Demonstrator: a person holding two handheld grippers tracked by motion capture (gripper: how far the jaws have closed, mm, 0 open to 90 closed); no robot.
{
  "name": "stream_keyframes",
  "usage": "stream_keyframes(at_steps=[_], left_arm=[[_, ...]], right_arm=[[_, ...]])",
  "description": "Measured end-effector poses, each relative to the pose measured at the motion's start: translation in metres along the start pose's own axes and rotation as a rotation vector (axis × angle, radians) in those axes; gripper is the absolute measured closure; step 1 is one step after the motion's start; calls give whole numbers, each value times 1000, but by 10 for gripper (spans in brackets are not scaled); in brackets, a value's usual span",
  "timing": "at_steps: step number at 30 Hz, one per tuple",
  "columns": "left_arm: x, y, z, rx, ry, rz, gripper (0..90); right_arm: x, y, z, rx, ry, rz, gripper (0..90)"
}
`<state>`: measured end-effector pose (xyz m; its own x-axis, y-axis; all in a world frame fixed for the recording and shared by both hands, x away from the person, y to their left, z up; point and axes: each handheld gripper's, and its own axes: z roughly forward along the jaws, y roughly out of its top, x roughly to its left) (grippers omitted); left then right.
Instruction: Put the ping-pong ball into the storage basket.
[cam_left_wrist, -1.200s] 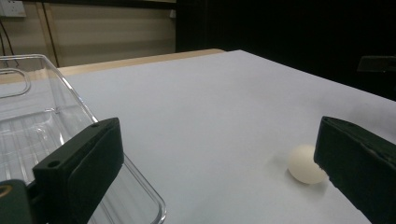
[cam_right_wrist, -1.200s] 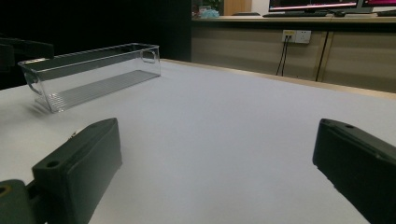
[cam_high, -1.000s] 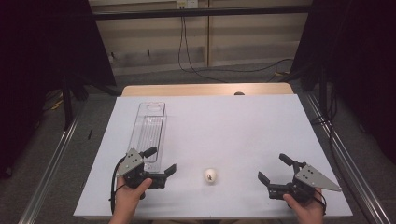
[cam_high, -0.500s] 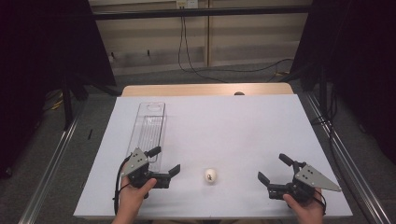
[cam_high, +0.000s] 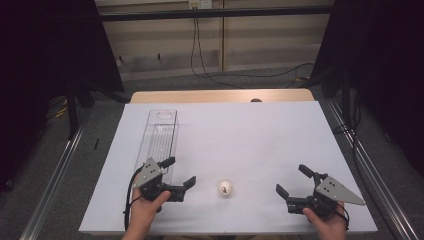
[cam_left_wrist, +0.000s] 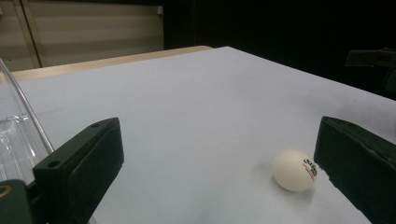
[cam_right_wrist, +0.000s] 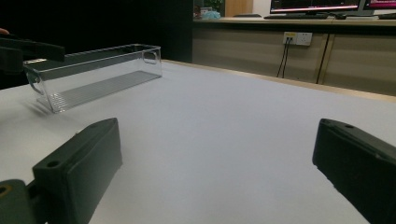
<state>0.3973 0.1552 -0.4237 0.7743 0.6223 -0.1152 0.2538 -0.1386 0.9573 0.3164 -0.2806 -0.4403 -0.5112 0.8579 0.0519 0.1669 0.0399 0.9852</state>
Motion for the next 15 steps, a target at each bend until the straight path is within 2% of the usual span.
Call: stream_keyframes(at_steps=[1, 4, 5, 7, 8, 9, 12, 15], left_arm=[[-1, 0, 1, -9, 0, -7, 17], [0, 0, 1, 7, -5, 14, 17], [-2, 0, 3, -3, -2, 0, 17], [0, 1, 2, 11, -6, 24, 17], [-2, 1, 3, -1, -2, 1, 17], [-2, 1, 4, -8, -1, -4, 17], [-3, 1, 5, -6, -4, -5, 17], [-3, 1, 5, 10, -10, 11, 17]], right_arm=[[0, 0, 0, 0, 1, -1, 10], [0, 0, 0, -4, -3, 1, 10], [0, 0, 0, -3, 0, 1, 10], [0, 0, 0, -5, -2, 0, 10], [0, 0, 0, -4, 1, -2, 10], [0, 0, 0, -4, -3, 1, 10], [0, 0, 0, -1, 1, -1, 10], [0, 0, 0, -4, 0, -2, 10]])
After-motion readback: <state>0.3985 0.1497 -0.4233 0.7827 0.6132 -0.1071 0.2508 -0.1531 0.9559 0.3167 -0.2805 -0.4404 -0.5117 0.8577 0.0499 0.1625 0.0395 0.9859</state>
